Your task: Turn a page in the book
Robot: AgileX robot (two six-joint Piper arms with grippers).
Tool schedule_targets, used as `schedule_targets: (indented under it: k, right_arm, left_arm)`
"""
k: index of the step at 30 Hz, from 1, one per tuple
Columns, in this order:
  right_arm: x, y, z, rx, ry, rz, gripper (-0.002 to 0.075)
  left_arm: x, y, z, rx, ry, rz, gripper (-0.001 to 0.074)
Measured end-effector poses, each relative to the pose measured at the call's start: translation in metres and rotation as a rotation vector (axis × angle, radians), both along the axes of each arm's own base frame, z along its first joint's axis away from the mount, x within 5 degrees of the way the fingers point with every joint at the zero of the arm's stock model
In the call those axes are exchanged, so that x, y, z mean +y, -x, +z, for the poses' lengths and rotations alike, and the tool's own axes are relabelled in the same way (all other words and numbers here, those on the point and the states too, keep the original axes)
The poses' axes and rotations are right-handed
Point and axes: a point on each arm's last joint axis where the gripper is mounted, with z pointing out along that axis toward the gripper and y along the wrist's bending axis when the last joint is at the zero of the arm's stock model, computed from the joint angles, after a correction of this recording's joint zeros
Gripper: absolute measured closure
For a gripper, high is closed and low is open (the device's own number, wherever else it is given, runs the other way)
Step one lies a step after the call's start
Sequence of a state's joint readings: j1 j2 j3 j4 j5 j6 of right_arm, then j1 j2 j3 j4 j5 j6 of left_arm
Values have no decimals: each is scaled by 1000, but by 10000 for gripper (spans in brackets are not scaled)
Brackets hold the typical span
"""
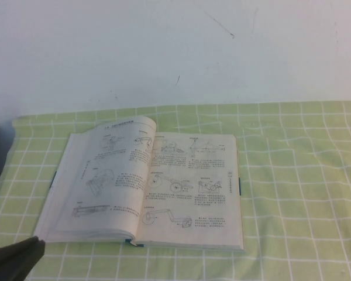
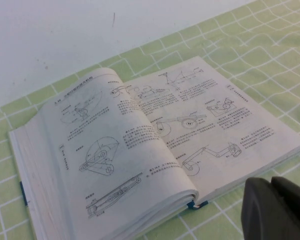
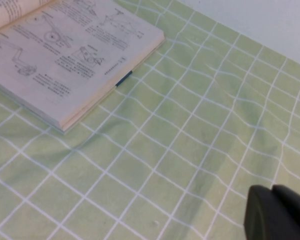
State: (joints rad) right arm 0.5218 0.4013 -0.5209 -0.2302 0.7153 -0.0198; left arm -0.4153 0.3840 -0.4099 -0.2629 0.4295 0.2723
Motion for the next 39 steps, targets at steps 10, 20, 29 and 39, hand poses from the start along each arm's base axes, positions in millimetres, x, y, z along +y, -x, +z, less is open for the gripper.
schedule_targets:
  k: [10,20,29,39]
  right_arm:
    - [-8,14,-30,14,-2,-5,729]
    - [-9,16,-34,40,10,-11,729]
    - [-10,16,-34,43,10,-12,729]
    - [-10,16,-35,48,12,-15,729]
  left_arm:
    - [5,9,-16,-32,15,7,738]
    - [4,10,-19,-2,1,-1,738]
    - [20,17,-36,-123,-57,131,738]
    - [37,19,-102,-160,0,415,738]
